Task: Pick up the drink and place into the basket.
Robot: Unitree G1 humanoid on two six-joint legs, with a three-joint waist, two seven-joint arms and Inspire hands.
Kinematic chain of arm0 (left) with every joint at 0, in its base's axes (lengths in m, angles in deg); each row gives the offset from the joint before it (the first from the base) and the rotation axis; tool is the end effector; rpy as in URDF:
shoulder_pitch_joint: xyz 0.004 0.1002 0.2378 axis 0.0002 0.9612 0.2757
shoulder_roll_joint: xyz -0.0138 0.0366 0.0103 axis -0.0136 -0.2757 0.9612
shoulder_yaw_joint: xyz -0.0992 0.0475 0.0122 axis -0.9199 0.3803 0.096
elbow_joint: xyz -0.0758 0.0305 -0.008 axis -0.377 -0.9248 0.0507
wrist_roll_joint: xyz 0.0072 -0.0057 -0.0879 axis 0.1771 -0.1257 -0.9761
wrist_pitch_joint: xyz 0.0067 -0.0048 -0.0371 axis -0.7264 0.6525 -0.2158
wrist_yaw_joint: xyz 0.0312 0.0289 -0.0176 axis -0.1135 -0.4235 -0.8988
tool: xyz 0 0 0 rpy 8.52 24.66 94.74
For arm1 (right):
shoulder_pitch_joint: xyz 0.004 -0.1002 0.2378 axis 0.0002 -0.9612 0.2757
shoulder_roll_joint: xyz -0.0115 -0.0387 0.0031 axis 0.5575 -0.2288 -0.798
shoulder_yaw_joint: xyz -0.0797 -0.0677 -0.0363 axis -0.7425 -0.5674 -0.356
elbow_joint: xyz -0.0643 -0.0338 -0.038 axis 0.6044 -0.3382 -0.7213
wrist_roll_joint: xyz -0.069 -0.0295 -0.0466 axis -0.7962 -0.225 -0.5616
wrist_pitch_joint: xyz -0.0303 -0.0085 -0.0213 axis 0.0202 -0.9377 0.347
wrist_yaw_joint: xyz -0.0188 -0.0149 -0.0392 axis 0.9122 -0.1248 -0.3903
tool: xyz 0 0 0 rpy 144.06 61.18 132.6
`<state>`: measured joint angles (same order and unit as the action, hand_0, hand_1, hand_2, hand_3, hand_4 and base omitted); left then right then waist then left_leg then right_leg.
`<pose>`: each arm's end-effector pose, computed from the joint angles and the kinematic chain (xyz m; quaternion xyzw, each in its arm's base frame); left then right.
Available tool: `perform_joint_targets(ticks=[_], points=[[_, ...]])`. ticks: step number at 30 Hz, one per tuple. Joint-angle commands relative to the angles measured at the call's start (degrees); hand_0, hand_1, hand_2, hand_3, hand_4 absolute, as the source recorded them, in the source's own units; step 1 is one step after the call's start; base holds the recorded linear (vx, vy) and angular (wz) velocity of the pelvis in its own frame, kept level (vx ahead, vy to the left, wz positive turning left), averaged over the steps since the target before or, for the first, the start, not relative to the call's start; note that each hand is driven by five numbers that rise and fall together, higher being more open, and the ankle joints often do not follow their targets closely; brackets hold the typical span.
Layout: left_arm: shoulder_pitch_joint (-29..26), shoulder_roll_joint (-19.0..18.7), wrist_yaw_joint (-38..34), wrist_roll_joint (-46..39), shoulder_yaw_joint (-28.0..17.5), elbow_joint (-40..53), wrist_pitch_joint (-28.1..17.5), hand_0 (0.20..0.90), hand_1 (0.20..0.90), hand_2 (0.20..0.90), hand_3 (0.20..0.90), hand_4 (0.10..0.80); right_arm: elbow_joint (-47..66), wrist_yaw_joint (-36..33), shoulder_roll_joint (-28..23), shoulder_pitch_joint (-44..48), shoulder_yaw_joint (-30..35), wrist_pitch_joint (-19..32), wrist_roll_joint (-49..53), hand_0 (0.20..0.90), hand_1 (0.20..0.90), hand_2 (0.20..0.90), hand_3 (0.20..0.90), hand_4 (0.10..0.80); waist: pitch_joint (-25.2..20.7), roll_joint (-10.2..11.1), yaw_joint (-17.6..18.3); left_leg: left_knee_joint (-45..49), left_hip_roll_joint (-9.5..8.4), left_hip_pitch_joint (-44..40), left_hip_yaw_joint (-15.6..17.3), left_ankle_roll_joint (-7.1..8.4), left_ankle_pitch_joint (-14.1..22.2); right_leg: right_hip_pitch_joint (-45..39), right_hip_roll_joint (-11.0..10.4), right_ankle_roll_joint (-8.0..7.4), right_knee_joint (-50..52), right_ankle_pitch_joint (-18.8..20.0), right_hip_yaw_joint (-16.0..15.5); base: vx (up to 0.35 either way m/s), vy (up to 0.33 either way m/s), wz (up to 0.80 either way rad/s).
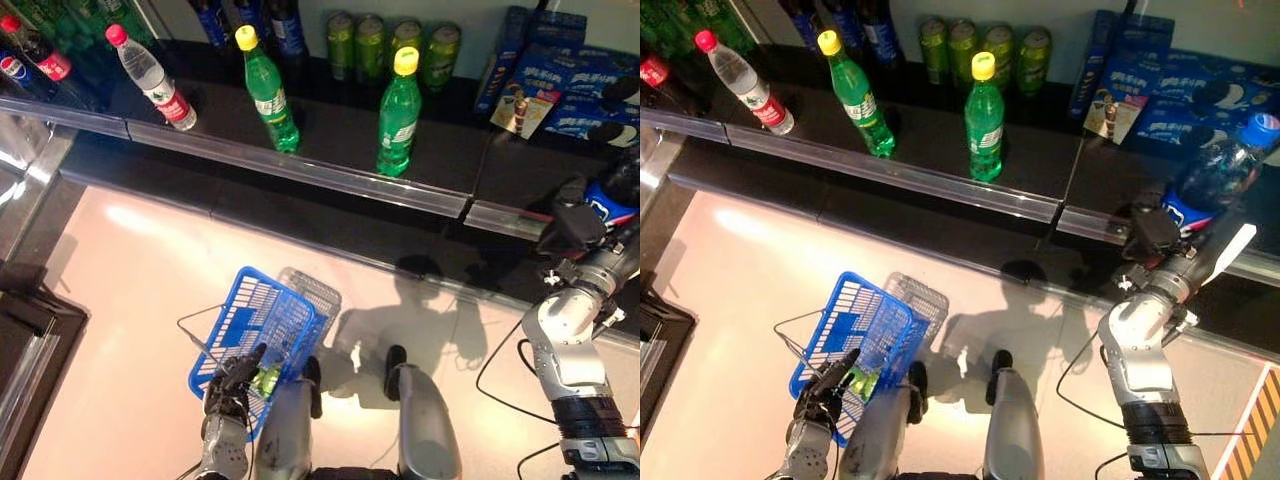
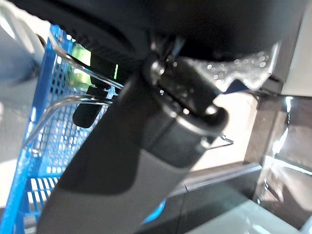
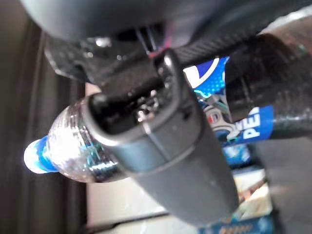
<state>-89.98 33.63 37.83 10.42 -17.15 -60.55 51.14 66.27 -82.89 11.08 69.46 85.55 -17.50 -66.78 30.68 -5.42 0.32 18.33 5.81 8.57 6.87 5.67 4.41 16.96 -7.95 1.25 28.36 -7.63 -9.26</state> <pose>0.1464 0.1853 -0.0703 -0.3777 0.2321 0.3089 0.8414 0.2298 -0.2481 0.1278 -0.0198 -0.2433 -0.3549 0.9025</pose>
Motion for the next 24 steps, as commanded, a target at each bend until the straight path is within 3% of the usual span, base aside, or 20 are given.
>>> perform_joint_targets(ticks=[1, 3, 9, 14, 24], points=[[4.34, -9.00, 2.86, 4.10, -5.65, 12.73, -12.61, 0.300, 0.300, 0.300, 0.200, 0.100, 15.67, 9.92, -5.00, 5.04, 1.99, 8.44, -5.03, 0.300, 0.300, 0.300, 0.200, 0.100, -9.63, 3.16, -0.75, 3.10, -0.87, 2.44, -2.04, -0.22, -7.69, -10.49, 0.18, -0.40, -6.02, -1.65, -0.08, 0.038, 0.006, -0.01], [5.01, -9.94, 3.97, 6.68, -6.12, 16.78, -13.47, 0.300, 0.300, 0.300, 0.200, 0.100, 19.68, 16.66, -3.94, 3.47, 0.71, 9.32, -1.49, 0.300, 0.300, 0.300, 0.200, 0.100, -10.94, 3.72, -1.32, 0.28, -0.91, 0.78, -1.94, -0.17, -7.65, -12.14, 0.53, -0.91, -8.43, -1.02, -0.20, 0.044, 0.006, 0.01], [5.34, -12.21, 3.73, 11.17, -5.55, 24.46, -14.54, 0.300, 0.300, 0.300, 0.200, 0.100, 24.98, 28.39, -2.23, 3.31, -3.35, 9.42, 7.38, 0.300, 0.300, 0.300, 0.200, 0.100, -13.23, 4.06, -2.88, -4.00, -1.16, -2.10, -2.24, -0.09, -7.57, -15.57, 0.83, -1.49, -12.56, -0.30, -1.10, 0.028, 0.020, 0.09], [5.47, -13.53, 4.75, 13.58, -5.29, 29.10, -13.07, 0.300, 0.300, 0.300, 0.200, 0.100, 28.33, 36.44, 1.83, 4.74, -11.44, 3.58, 14.69, 0.300, 0.300, 0.300, 0.200, 0.100, -15.34, 4.16, -5.16, -6.18, -1.60, -3.85, -3.51, -0.06, -7.59, -17.72, 0.66, -1.77, -13.83, -0.20, -2.30, 0.050, 0.024, 0.14], [6.23, -15.96, 9.55, 15.75, -4.49, 38.07, -11.38, 0.300, 0.300, 0.300, 0.200, 0.100, 30.81, 37.90, 4.40, 8.19, -20.08, 2.74, 15.97, 0.300, 0.300, 0.300, 0.200, 0.100, -16.70, 4.83, -9.43, -8.61, -2.32, -5.15, -6.49, -0.21, -6.62, -20.50, 0.02, -2.41, -16.50, 0.47, -5.36, 0.016, -0.018, 0.20]])
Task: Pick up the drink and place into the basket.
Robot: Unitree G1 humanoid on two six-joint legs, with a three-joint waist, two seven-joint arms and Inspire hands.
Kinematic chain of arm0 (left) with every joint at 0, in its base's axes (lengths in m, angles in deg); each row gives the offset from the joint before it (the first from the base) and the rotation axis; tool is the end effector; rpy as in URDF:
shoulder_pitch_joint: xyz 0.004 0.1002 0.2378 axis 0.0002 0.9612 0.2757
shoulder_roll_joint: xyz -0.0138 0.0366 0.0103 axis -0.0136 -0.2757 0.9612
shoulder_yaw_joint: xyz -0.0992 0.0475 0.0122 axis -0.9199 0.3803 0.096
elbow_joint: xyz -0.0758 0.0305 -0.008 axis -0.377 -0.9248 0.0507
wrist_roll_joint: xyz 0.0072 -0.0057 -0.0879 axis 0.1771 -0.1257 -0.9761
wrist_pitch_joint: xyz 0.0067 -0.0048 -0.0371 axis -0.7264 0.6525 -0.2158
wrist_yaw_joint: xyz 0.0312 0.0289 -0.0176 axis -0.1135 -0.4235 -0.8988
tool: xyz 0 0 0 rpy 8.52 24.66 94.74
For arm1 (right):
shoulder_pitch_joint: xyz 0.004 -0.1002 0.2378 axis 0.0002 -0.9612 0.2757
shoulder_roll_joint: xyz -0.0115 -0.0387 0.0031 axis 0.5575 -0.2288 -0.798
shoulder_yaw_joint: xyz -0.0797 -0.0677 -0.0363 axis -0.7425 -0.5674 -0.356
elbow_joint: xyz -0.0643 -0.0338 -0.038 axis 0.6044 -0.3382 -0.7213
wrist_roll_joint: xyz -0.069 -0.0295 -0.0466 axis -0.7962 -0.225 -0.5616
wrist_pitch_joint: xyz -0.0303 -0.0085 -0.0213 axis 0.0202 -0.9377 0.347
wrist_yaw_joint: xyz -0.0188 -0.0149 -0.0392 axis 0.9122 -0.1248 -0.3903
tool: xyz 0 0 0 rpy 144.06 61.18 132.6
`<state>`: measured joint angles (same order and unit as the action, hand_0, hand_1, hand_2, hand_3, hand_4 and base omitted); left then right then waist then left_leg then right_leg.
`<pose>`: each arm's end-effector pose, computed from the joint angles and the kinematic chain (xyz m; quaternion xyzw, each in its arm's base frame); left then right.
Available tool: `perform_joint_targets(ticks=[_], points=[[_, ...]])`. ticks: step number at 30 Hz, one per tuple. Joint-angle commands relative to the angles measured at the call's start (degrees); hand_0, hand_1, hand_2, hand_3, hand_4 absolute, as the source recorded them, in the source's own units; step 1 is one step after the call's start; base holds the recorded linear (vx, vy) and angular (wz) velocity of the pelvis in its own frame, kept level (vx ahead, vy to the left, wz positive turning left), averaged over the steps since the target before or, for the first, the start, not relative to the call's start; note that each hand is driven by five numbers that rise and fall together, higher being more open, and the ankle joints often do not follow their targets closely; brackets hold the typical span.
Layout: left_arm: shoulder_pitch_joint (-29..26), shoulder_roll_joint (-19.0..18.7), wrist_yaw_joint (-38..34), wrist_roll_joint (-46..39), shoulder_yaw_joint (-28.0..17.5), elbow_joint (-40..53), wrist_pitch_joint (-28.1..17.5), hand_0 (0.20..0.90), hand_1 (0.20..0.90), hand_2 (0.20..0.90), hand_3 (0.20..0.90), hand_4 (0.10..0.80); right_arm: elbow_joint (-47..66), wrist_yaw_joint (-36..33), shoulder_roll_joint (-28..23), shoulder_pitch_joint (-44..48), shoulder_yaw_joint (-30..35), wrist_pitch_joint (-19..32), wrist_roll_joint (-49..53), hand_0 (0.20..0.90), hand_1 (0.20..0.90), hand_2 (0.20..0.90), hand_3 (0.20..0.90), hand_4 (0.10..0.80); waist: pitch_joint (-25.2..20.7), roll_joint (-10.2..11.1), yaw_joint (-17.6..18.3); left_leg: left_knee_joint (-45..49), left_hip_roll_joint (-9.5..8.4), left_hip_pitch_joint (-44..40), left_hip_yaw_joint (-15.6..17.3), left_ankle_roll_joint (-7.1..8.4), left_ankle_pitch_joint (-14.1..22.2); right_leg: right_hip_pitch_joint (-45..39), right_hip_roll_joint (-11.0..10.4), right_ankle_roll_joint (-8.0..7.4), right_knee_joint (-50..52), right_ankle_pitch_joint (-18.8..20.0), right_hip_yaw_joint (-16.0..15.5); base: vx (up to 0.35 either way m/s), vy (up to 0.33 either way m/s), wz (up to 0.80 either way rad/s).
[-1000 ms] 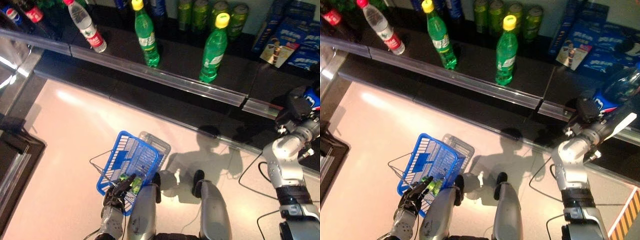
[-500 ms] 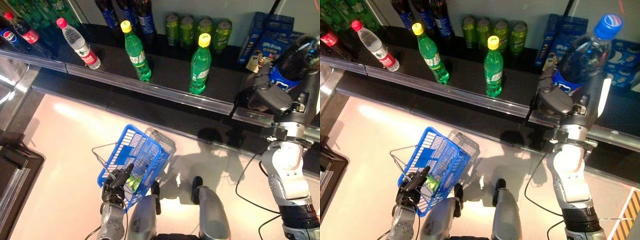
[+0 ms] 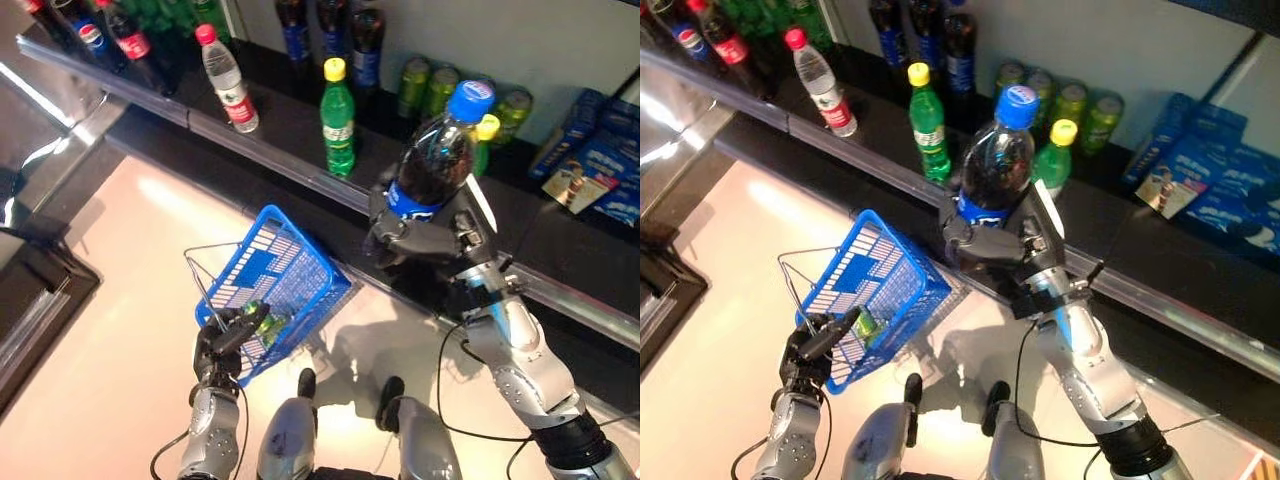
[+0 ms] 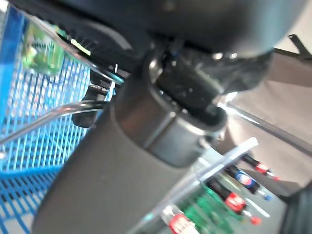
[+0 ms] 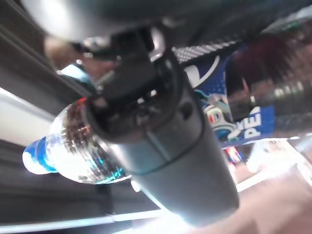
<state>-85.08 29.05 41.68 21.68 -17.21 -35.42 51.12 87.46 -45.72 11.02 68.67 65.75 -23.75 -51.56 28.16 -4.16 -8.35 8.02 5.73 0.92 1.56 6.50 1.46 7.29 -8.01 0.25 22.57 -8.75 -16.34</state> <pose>0.1624 0.2006 -0.0156 -0.3059 0.0639 0.1759 0.9335 0.2065 -0.1670 0.1375 0.0460 -0.2139 0.1969 0.9557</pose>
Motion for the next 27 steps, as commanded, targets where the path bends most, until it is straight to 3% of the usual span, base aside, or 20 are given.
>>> perform_joint_targets(ticks=[1, 15, 27], points=[[1.08, -12.19, 7.28, 4.77, -3.75, 15.96, -10.89, 0.300, 0.300, 0.300, 0.200, 0.100, 9.78, -1.00, 5.45, 10.85, -2.11, 8.38, 0.36, 0.300, 0.300, 0.300, 0.200, 0.100, -14.11, 3.57, -2.06, 2.04, -2.56, 2.65, -2.20, -1.01, -3.65, -11.37, 0.02, -1.30, -10.83, 1.55, 0.77, 0.005, -0.056, 0.23], [-0.89, -16.38, 19.50, 2.12, 1.28, 32.85, -1.15, 0.300, 0.300, 0.300, 0.200, 0.100, 2.29, -16.88, 14.42, 22.64, -13.22, 2.29, -3.91, 0.300, 0.300, 0.300, 0.200, 0.100, -13.81, 3.08, -10.58, 3.14, -5.92, 3.60, -10.44, -1.43, -3.34, -14.69, -1.33, -1.54, -11.12, 1.73, -5.95, 0.012, -0.025, 0.33], [-1.15, -19.07, 29.51, -2.06, 1.92, 40.95, 2.50, 0.300, 0.300, 0.300, 0.200, 0.100, -5.62, -22.34, 18.45, 23.28, -16.75, -0.31, -6.43, 0.300, 0.300, 0.300, 0.200, 0.100, -13.19, 3.24, -15.44, 5.43, -8.93, 4.72, -15.48, -2.16, -2.21, -16.40, -2.56, -2.59, -10.37, 1.65, -9.52, 0.029, 0.012, 0.29]])
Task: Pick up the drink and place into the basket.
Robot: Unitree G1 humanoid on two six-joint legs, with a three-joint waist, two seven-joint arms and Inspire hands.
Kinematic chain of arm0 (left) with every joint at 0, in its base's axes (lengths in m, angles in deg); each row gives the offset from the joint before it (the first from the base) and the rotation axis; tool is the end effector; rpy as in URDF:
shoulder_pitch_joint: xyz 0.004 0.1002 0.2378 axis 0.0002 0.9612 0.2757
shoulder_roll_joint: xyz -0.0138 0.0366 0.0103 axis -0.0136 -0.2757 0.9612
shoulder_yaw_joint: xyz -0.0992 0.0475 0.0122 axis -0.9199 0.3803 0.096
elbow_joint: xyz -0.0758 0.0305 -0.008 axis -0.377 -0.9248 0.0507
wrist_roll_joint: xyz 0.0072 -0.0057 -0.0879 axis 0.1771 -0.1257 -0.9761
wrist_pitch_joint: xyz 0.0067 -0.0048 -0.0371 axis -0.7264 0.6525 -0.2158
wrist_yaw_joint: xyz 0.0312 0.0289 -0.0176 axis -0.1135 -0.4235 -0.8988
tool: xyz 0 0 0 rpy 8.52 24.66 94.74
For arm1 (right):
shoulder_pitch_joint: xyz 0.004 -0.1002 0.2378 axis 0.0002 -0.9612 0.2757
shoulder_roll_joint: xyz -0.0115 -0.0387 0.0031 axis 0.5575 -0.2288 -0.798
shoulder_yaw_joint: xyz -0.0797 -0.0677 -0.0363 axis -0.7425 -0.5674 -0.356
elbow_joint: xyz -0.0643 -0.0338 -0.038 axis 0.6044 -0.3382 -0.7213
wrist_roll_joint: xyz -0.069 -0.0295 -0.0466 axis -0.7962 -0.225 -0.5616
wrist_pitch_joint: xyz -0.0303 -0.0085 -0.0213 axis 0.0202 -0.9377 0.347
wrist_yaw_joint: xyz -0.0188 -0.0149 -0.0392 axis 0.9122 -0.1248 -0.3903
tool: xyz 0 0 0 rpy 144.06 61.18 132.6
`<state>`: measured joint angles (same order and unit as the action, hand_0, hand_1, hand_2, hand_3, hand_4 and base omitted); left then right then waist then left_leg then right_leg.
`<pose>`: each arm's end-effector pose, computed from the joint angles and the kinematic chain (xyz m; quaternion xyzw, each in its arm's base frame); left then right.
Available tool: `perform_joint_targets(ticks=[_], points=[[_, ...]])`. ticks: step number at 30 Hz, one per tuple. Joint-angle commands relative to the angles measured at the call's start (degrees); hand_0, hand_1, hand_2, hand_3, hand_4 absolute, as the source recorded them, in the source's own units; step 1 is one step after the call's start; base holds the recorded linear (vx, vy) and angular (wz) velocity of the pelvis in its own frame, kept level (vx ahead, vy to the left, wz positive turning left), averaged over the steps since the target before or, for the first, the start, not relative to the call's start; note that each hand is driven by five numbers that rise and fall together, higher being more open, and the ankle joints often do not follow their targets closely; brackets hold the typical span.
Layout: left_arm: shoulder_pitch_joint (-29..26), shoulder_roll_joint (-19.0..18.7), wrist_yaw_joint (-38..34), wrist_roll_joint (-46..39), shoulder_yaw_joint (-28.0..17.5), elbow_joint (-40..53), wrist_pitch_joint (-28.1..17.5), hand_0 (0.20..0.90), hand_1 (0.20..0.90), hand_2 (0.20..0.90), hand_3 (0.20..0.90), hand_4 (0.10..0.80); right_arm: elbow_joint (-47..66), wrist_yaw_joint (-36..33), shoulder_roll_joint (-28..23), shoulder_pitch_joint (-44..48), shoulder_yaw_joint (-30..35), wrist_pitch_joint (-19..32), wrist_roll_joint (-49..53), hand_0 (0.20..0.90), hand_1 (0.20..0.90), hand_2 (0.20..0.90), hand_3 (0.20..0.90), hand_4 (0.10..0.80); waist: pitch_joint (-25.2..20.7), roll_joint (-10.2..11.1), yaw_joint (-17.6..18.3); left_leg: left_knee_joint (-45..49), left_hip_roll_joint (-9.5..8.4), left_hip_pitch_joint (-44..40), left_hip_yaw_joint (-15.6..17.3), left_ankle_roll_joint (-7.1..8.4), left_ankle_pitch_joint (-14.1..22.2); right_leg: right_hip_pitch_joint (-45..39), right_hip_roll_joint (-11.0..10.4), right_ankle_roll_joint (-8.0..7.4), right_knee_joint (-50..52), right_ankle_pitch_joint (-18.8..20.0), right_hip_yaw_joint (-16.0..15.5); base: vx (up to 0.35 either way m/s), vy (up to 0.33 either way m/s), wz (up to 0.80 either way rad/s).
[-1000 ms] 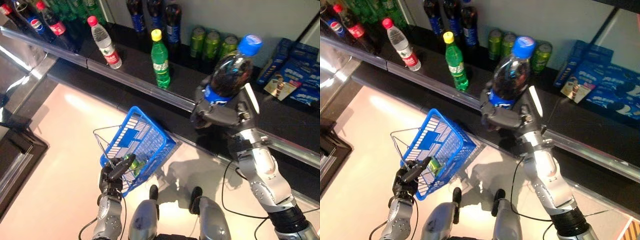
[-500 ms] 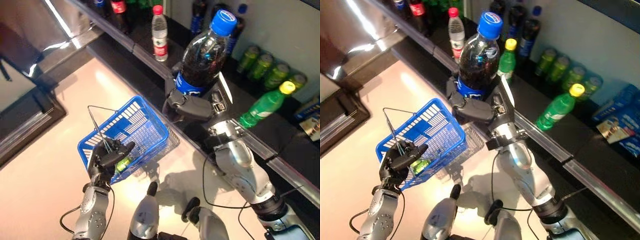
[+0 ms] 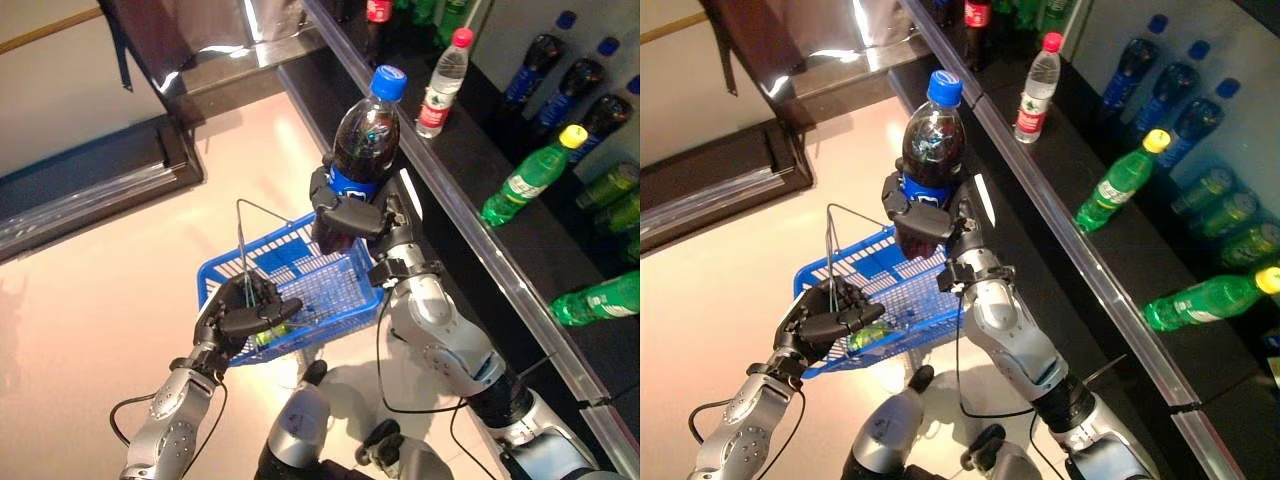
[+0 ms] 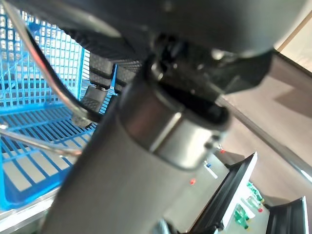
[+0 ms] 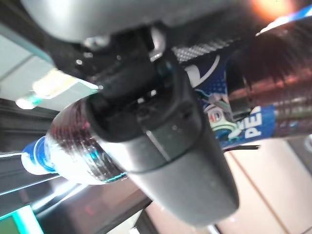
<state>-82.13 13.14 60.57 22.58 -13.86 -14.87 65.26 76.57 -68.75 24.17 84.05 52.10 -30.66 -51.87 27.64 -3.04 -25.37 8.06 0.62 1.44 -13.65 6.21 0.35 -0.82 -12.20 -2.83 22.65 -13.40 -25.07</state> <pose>0.1650 0.2258 0.0390 -0.1951 0.0318 -0.1280 0.9719 0.2368 -0.0866 0.1384 0.1109 -0.1345 0.1193 0.9774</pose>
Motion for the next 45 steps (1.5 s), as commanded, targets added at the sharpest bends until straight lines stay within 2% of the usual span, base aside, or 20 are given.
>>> perform_joint_targets(ticks=[1, 7, 12, 16, 17, 20, 26, 28, 30, 31, 36, 39, 41, 45], points=[[-4.13, -3.51, 11.48, -2.97, -1.56, 20.77, -11.86, 0.300, 0.300, 0.300, 0.200, 0.100, 4.77, 0.63, 5.38, 7.95, -3.29, 5.85, -6.70, 0.300, 0.300, 0.300, 0.200, 0.100, -12.67, 2.17, 1.35, 5.50, -3.96, 4.27, -0.43, -1.93, -1.05, -8.41, 1.58, 0.40, -10.55, 6.34, -0.92, 0.053, 0.027, 0.08], [-4.55, -5.77, 16.28, -5.81, -3.11, 23.29, -13.39, 0.300, 0.300, 0.300, 0.200, 0.100, -1.03, -0.15, 5.52, 7.94, -4.14, 2.38, -9.96, 0.300, 0.300, 0.300, 0.200, 0.100, -12.50, 2.44, -0.04, 6.87, -4.68, 5.00, -0.99, -2.14, -0.37, -8.91, 1.23, 0.00, -10.66, 6.40, -1.68, 0.055, 0.040, 0.11], [-4.76, -7.08, 21.47, -13.62, -6.09, 27.04, -12.52, 0.300, 0.300, 0.300, 0.200, 0.100, -4.25, 0.01, 4.53, 5.90, -4.16, -1.33, -13.81, 0.300, 0.300, 0.300, 0.200, 0.100, -11.98, 3.36, -0.97, 7.70, -5.07, 5.84, -1.15, -2.50, 0.36, -8.80, 0.95, -0.77, -11.14, 6.73, -1.93, 0.052, 0.028, 0.04], [-6.05, -8.31, 24.35, -12.25, -6.65, 28.94, -14.57, 0.300, 0.300, 0.300, 0.200, 0.100, -6.31, 1.75, 4.51, 5.37, -4.50, -1.89, -16.33, 0.300, 0.300, 0.300, 0.200, 0.100, -11.61, 4.16, -1.04, 7.75, -5.04, 5.92, -0.77, -2.62, 0.71, -8.61, 0.92, -1.23, -11.40, 6.99, -1.68, 0.018, -0.008, 0.10], [-7.62, -9.70, 25.58, -12.45, -6.15, 29.68, -14.37, 0.300, 0.300, 0.300, 0.200, 0.100, -8.65, 2.82, 4.53, 6.18, -5.51, -2.30, -17.03, 0.300, 0.300, 0.300, 0.200, 0.100, -11.55, 4.69, -1.24, 7.82, -5.05, 6.05, -0.61, -2.61, 0.81, -8.71, 0.87, -1.48, -11.72, 7.17, -1.63, 0.024, -0.004, 0.05], [-10.36, -10.58, 27.44, -12.13, -5.51, 30.11, -14.04, 0.300, 0.300, 0.300, 0.200, 0.100, -12.91, 4.95, 5.02, 7.21, -7.58, -3.21, -18.82, 0.300, 0.300, 0.300, 0.200, 0.100, -11.69, 5.23, -1.63, 8.38, -5.27, 6.54, -0.45, -2.69, 1.17, -8.91, 0.70, -1.61, -12.04, 7.11, -1.55, 0.012, 0.005, 0.00], [-14.04, -13.34, 27.12, -13.09, -4.30, 31.31, -13.99, 0.300, 0.300, 0.300, 0.200, 0.100, -23.28, 5.28, 6.57, 7.48, -10.10, -1.74, -20.10, 0.300, 0.300, 0.300, 0.200, 0.100, -12.18, 6.25, -2.86, 8.98, -5.71, 6.69, -1.12, -2.94, 1.74, -9.89, 0.44, -2.24, -12.52, 7.18, -1.90, 0.061, -0.006, 0.03], [-15.62, -14.30, 27.36, -11.96, -3.63, 31.39, -15.32, 0.300, 0.300, 0.300, 0.200, 0.100, -28.17, 6.59, 7.94, 7.30, -11.82, -2.03, -22.41, 0.300, 0.300, 0.300, 0.200, 0.100, -11.95, 6.77, -3.48, 9.52, -5.76, 7.18, -1.33, -2.97, 2.09, -10.08, 0.48, -2.64, -12.71, 7.40, -2.09, 0.024, -0.055, 0.08], [-17.24, -15.19, 27.50, -10.96, -2.52, 31.24, -15.87, 0.300, 0.300, 0.300, 0.200, 0.100, -32.17, 8.34, 8.71, 7.77, -12.95, -4.16, -21.88, 0.300, 0.300, 0.300, 0.200, 0.100, -11.58, 6.93, -3.87, 9.65, -5.84, 7.54, -1.53, -2.97, 2.16, -9.95, 0.45, -2.87, -12.71, 7.51, -2.39, 0.016, -0.073, 0.09], [-18.02, -15.33, 28.11, -10.89, -2.20, 31.26, -15.38, 0.300, 0.300, 0.300, 0.200, 0.100, -35.11, 9.84, 8.95, 7.89, -13.91, -5.60, -21.09, 0.300, 0.300, 0.300, 0.200, 0.100, -11.34, 7.13, -4.28, 9.95, -5.55, 7.26, -1.66, -2.66, 3.60, -10.23, 0.74, -3.04, -12.48, 6.44, -1.85, 0.037, -0.076, 0.02], [-20.74, -16.45, 30.41, -9.21, -1.15, 32.72, -16.40, 0.300, 0.300, 0.300, 0.200, 0.100, -48.19, 15.83, 9.83, 8.57, -15.56, -8.30, -17.62, 0.300, 0.300, 0.300, 0.200, 0.100, -10.72, 7.59, -5.38, 9.81, -5.44, 7.74, -2.17, -2.53, 3.64, -10.05, 1.13, -2.89, -12.53, 6.37, -2.28, 0.014, -0.047, 0.10], [-24.46, -16.87, 28.40, -7.13, 1.42, 33.86, -16.97, 0.300, 0.300, 0.300, 0.200, 0.100, -56.41, 16.17, 11.90, 9.94, -15.37, -8.47, -15.99, 0.300, 0.300, 0.300, 0.200, 0.100, -10.25, 7.91, -5.83, 9.80, -5.40, 8.31, -2.23, -2.60, 3.44, -9.87, 1.18, -3.08, -12.41, 6.48, -2.32, 0.015, -0.040, 0.08], [-27.37, -17.12, 27.05, -5.55, 3.10, 34.08, -17.37, 0.300, 0.300, 0.300, 0.200, 0.100, -62.14, 17.84, 13.01, 12.18, -14.50, -11.17, -15.29, 0.300, 0.300, 0.300, 0.200, 0.100, -9.73, 7.86, -6.09, 9.58, -5.80, 9.45, -2.43, -2.78, 1.73, -9.14, 0.95, -2.95, -12.44, 7.64, -3.19, -0.063, -0.002, 0.11], [-31.72, -16.94, 24.37, -4.52, 5.34, 34.13, -17.08, 0.300, 0.300, 0.300, 0.200, 0.100, -70.05, 20.44, 14.23, 15.38, -14.13, -13.75, -14.60, 0.300, 0.300, 0.300, 0.200, 0.100, -8.31, 7.81, -6.46, 9.36, -5.77, 10.10, -2.74, -2.75, 1.41, -8.38, 1.07, -2.92, -12.07, 7.85, -3.44, -0.040, -0.024, 0.07]])
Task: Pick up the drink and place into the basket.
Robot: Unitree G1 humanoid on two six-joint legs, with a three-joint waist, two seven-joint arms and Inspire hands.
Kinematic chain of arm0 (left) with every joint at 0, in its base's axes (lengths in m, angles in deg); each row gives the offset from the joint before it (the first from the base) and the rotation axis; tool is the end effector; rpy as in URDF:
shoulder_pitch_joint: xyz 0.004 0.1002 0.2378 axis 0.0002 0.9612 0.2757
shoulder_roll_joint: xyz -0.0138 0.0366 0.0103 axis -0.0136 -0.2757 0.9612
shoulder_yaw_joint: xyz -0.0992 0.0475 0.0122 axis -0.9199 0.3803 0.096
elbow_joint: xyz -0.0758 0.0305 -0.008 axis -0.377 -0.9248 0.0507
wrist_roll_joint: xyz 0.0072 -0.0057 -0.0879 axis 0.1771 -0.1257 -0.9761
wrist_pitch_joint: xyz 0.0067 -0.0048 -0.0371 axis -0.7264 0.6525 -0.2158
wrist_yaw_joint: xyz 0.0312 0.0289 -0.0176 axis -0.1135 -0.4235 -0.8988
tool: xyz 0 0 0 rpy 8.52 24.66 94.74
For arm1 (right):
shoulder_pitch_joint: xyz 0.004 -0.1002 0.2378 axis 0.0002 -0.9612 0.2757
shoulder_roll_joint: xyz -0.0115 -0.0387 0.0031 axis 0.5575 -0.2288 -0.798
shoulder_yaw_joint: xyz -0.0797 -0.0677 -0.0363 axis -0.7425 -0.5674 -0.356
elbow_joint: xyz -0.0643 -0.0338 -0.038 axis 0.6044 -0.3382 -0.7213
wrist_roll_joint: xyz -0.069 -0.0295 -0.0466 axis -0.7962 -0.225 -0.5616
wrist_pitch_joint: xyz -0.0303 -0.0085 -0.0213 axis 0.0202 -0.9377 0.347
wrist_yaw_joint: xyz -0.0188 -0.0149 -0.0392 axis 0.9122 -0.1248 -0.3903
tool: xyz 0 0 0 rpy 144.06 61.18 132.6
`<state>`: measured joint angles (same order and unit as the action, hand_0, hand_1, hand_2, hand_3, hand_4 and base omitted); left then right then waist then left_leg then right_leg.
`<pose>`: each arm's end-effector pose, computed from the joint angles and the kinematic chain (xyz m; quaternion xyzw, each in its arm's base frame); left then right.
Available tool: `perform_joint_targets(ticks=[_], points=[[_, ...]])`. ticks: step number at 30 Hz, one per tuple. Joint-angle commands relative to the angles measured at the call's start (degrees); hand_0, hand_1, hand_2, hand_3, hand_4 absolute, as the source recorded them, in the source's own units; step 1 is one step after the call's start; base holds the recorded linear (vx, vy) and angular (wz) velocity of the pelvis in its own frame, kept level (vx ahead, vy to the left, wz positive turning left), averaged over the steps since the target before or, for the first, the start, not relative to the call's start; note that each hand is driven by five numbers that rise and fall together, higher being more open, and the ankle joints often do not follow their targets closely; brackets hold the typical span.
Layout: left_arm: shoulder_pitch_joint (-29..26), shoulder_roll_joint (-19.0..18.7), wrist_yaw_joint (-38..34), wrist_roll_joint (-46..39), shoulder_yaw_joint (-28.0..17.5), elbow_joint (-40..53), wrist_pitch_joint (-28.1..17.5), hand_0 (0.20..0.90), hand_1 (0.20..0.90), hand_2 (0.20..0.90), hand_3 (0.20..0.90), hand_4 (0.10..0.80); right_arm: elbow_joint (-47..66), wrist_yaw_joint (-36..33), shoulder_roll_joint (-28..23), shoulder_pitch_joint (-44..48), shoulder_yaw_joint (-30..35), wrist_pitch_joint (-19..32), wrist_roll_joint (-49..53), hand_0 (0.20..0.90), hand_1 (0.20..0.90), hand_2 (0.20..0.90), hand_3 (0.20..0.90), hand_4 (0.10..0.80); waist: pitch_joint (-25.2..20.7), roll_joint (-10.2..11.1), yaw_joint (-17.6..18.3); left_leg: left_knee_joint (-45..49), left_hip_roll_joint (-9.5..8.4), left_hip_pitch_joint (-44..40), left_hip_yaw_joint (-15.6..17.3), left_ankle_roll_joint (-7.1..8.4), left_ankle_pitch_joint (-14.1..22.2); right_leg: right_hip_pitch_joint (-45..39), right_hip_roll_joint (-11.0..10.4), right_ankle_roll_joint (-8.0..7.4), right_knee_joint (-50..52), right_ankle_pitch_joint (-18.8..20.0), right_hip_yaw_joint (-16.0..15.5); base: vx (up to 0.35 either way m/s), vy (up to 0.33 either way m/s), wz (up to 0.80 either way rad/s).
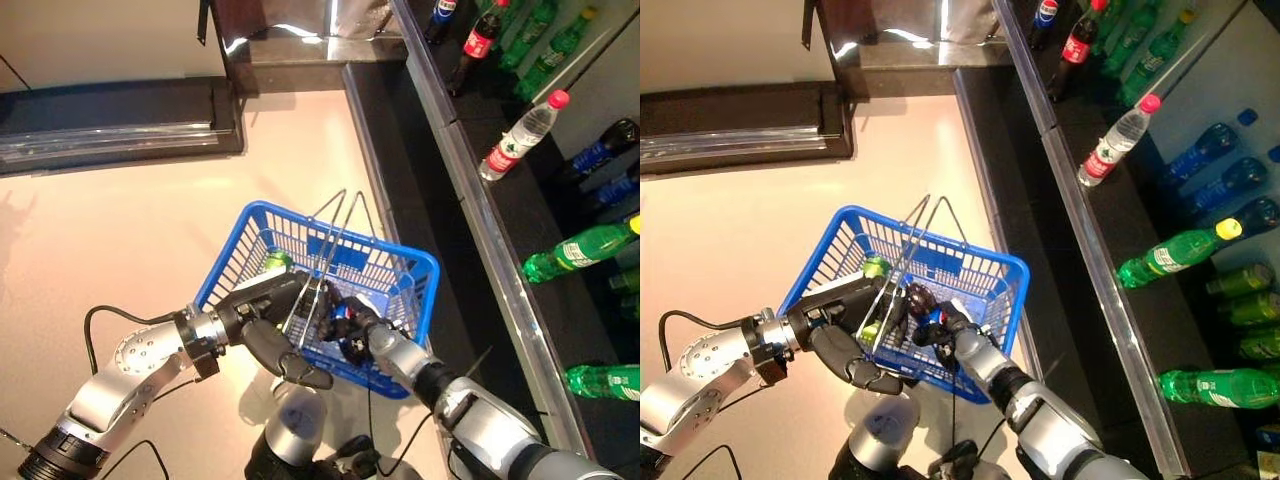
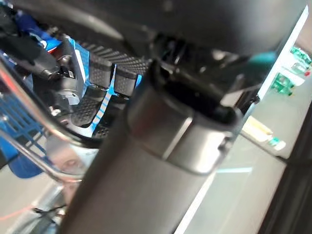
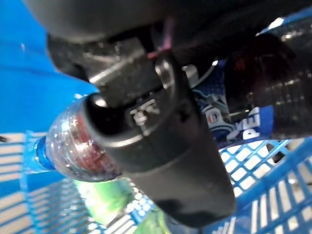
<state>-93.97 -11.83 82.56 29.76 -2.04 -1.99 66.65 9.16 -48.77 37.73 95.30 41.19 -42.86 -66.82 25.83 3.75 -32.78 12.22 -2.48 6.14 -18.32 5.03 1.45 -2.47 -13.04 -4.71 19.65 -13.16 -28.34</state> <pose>0.1945 0.2292 0.1186 0.0855 -0.0014 -0.4863 0.8696 0.2723 -0.0836 0.0005 -0.2295 0.2966 0.1572 0.9136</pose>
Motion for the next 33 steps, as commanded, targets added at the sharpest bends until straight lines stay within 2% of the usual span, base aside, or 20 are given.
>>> perform_joint_targets(ticks=[1, 2, 3, 6, 8, 9, 10, 12, 13, 14, 15, 16, 19, 21, 24, 29, 30, 33], points=[[-20.88, 8.49, 1.21, -11.33, -5.93, 21.48, -17.94, 0.300, 0.300, 0.300, 0.200, 0.100, -4.23, 1.03, 0.90, 5.10, -2.79, -2.15, 0.34, 0.300, 0.300, 0.300, 0.200, 0.100, -6.20, 1.04, 0.94, 5.12, -2.65, 5.63, 1.88, -1.52, 0.23, -6.27, 1.90, -0.97, -8.88, 7.64, -0.21, 0.000, -0.062, 0.05], [-21.40, 9.28, -0.06, -10.29, -5.50, 21.79, -17.49, 0.300, 0.300, 0.300, 0.200, 0.100, -5.76, 1.63, 1.50, 5.79, -2.35, -3.06, 0.09, 0.300, 0.300, 0.300, 0.200, 0.100, -5.70, 1.25, 0.86, 5.06, -2.36, 5.33, 1.77, -1.29, 1.44, -6.20, 2.22, -1.10, -8.64, 6.77, 0.37, -0.056, -0.008, 0.00], [-21.59, 9.59, -0.44, -9.88, -5.29, 21.99, -17.39, 0.300, 0.300, 0.300, 0.200, 0.100, -6.04, 1.74, 1.52, 5.96, -2.19, -3.08, -0.05, 0.300, 0.300, 0.300, 0.200, 0.100, -5.51, 1.02, 0.88, 4.97, -2.66, 5.94, 1.77, -1.51, 0.05, -5.72, 1.94, -0.82, -8.75, 7.77, -0.35, -0.060, -0.002, -0.05], [-22.30, 11.13, -4.65, -7.61, -4.60, 21.93, -17.28, 0.300, 0.300, 0.300, 0.200, 0.100, -7.26, 2.53, 1.90, 6.47, -1.80, -4.20, -0.33, 0.300, 0.300, 0.300, 0.200, 0.100, -4.81, 0.86, 1.20, 4.36, -2.61, 6.29, 1.82, -1.59, -0.41, -4.75, 1.91, -0.67, -8.72, 8.06, -0.26, -0.081, 0.034, 0.00], [-22.72, 11.21, -8.63, -6.50, -4.95, 20.95, -17.57, 0.300, 0.300, 0.300, 0.200, 0.100, -7.69, 2.34, 1.76, 6.09, -1.59, -3.80, -0.59, 0.300, 0.300, 0.300, 0.200, 0.100, -4.48, 1.17, 1.42, 3.82, -2.30, 5.85, 1.93, -1.52, 0.69, -4.36, 2.04, -1.00, -8.47, 7.21, 0.48, -0.019, 0.006, 0.00], [-22.85, 11.21, -9.02, -6.71, -4.88, 20.95, -17.52, 0.300, 0.300, 0.300, 0.200, 0.100, -7.80, 2.27, 1.69, 6.14, -1.41, -3.71, -0.55, 0.300, 0.300, 0.300, 0.200, 0.100, -4.37, 0.97, 1.39, 3.83, -2.63, 6.45, 1.95, -1.75, -0.64, -3.92, 1.73, -0.75, -8.57, 8.21, -0.21, 0.014, -0.078, -0.05], [-22.74, 11.07, -9.80, -7.78, -5.73, 20.47, -17.22, 0.300, 0.300, 0.300, 0.200, 0.100, -7.74, 1.76, 1.51, 6.24, -0.90, -3.33, -0.24, 0.300, 0.300, 0.300, 0.200, 0.100, -3.91, 1.46, 1.18, 3.83, -2.30, 6.09, 1.98, -1.62, 0.80, -3.90, 2.02, -1.06, -8.32, 7.32, 0.46, -0.034, -0.047, -0.01], [-22.37, 11.14, -10.04, -8.04, -6.41, 20.15, -17.03, 0.300, 0.300, 0.300, 0.200, 0.100, -7.48, 1.01, 1.43, 6.16, -0.78, -2.84, 0.32, 0.309, 0.309, 0.309, 0.211, 0.111, -3.52, 1.78, 1.12, 3.81, -2.20, 6.19, 2.08, -1.73, 0.83, -3.66, 2.08, -1.07, -8.24, 7.46, 0.42, 0.002, -0.072, -0.01], [-22.19, 11.11, -10.11, -8.24, -6.76, 19.94, -17.00, 0.300, 0.300, 0.300, 0.200, 0.100, -7.40, 0.80, 1.25, 6.26, -0.56, -2.48, 0.54, 0.413, 0.413, 0.413, 0.332, 0.232, -3.34, 1.93, 1.12, 3.78, -2.16, 6.18, 2.13, -1.77, 0.84, -3.58, 2.13, -1.06, -8.24, 7.53, 0.43, 0.000, 0.000, 0.00], [-21.92, 11.05, -9.69, -8.69, -7.23, 19.81, -17.02, 0.300, 0.300, 0.300, 0.200, 0.100, -7.21, 0.45, 0.96, 6.32, -0.30, -1.94, 0.73, 0.582, 0.582, 0.582, 0.529, 0.429, -3.22, 2.06, 1.14, 3.67, -2.11, 6.10, 2.17, -1.84, 0.82, -3.56, 2.19, -1.06, -8.27, 7.60, 0.48, 0.000, 0.000, 0.00], [-21.63, 11.01, -9.07, -8.92, -7.60, 19.73, -17.15, 0.300, 0.300, 0.300, 0.200, 0.100, -7.11, -0.03, 0.76, 6.25, -0.13, -1.39, 0.97, 0.815, 0.815, 0.815, 0.801, 0.701, -3.18, 2.14, 1.18, 3.52, -2.03, 5.98, 2.21, -1.89, 0.80, -3.53, 2.21, -1.08, -8.31, 7.67, 0.51, 0.000, 0.000, 0.00], [-21.04, 10.94, -8.90, -7.91, -8.27, 19.69, -17.22, 0.300, 0.300, 0.300, 0.200, 0.100, -6.56, -1.05, 0.17, 6.39, 0.61, -0.50, 1.43, 0.900, 0.900, 0.900, 0.900, 0.800, -3.04, 2.30, 1.35, 3.33, -1.89, 5.79, 2.29, -1.92, 0.71, -3.31, 2.27, -1.05, -8.22, 7.82, 0.63, -0.008, -0.004, -0.03], [-20.53, 11.09, -11.34, -7.76, -8.94, 19.59, -16.09, 0.300, 0.300, 0.300, 0.200, 0.100, -4.39, -3.12, -0.77, 6.20, 1.04, 1.08, 1.35, 0.900, 0.900, 0.900, 0.900, 0.800, -2.80, 2.62, 1.84, 3.19, -1.74, 5.68, 2.54, -2.15, 0.67, -3.08, 2.33, -1.20, -8.08, 8.03, 0.74, -0.010, -0.008, -0.03], [-19.58, 11.17, -12.64, -7.89, -9.76, 19.35, -15.87, 0.300, 0.300, 0.300, 0.200, 0.100, -0.06, -5.80, -1.62, 5.45, 1.29, 1.48, 1.60, 0.900, 0.900, 0.900, 0.900, 0.800, -2.49, 2.67, 2.25, 3.25, -1.89, 6.16, 2.79, -2.44, -0.54, -2.53, 2.08, -0.87, -7.95, 8.96, 0.15, -0.079, 0.031, -0.01], [-17.57, 11.16, -13.34, -7.05, -11.05, 19.06, -16.02, 0.300, 0.300, 0.300, 0.200, 0.100, 5.74, -8.22, -3.13, 4.08, 1.41, 1.37, 2.30, 0.900, 0.900, 0.900, 0.900, 0.800, -2.21, 2.86, 2.77, 3.19, -1.65, 5.74, 3.09, -2.48, -0.42, -2.55, 2.08, -0.94, -7.70, 8.98, 0.24, -0.028, 0.015, -0.04], [-11.82, 9.89, -13.50, -8.82, -15.90, 16.69, -16.65, 0.300, 0.300, 0.300, 0.200, 0.100, 20.21, -12.15, -9.65, -1.80, 3.17, 1.00, 2.57, 0.900, 0.900, 0.900, 0.900, 0.800, -2.36, 3.82, 4.51, 2.54, -0.85, 4.69, 4.20, -2.55, -0.39, -2.65, 2.45, -1.06, -8.04, 9.22, 1.06, -0.005, -0.004, -0.02], [-11.76, 9.91, -13.45, -8.85, -15.91, 16.66, -16.69, 0.300, 0.300, 0.300, 0.200, 0.100, 20.35, -12.20, -9.70, -1.90, 3.12, 0.93, 2.58, 0.900, 0.900, 0.900, 0.900, 0.800, -2.40, 3.80, 4.51, 2.52, -0.84, 4.68, 4.22, -2.55, -0.39, -2.65, 2.45, -1.06, -8.05, 9.22, 1.07, -0.014, 0.007, -0.09], [-10.27, 7.92, -13.26, -11.48, -19.58, 11.07, -18.10, 0.300, 0.300, 0.300, 0.200, 0.100, 29.74, -12.92, -13.35, -6.87, 5.57, 2.18, 1.13, 0.900, 0.900, 0.900, 0.900, 0.800, -3.12, 4.06, 6.60, 2.29, -0.10, 3.91, 5.60, -2.72, -0.26, -2.43, 2.76, -1.01, -7.95, 9.19, 2.28, -0.005, 0.020, -0.14]])
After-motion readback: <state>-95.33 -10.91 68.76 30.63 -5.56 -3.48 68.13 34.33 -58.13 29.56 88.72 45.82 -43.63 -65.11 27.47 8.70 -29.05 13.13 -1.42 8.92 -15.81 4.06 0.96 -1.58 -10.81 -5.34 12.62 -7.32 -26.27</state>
